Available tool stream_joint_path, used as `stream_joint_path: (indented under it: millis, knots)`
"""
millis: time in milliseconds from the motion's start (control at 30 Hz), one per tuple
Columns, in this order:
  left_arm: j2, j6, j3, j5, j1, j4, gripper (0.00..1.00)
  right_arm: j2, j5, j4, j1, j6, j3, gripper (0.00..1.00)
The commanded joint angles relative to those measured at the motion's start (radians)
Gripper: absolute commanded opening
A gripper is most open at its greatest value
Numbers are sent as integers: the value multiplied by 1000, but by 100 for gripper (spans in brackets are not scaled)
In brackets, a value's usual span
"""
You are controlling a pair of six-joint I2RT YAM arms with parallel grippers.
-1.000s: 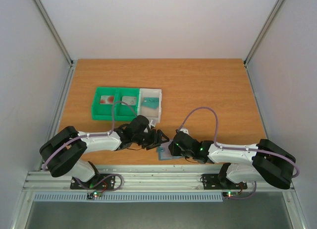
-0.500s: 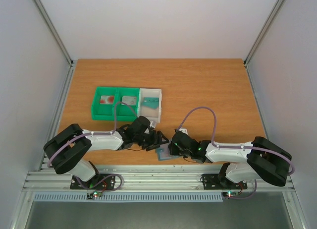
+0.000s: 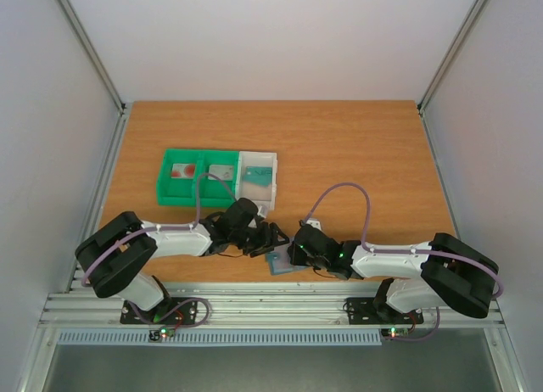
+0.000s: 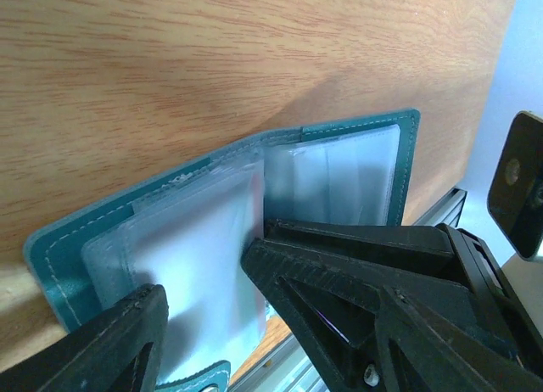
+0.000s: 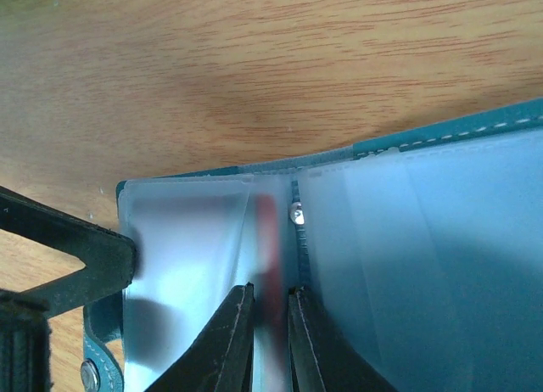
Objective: Take the credit cards out of the card holder
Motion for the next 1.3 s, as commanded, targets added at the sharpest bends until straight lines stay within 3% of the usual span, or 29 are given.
stream_joint_path:
  millis: [0,1267]
  knots:
    - [-26,14,9,-30,-5,-26,68,32,8,-71,-1,13,-33,14]
    - [42,-30,29,-62,-13,-68,68,54,-3,-42,-1,9,-32,15]
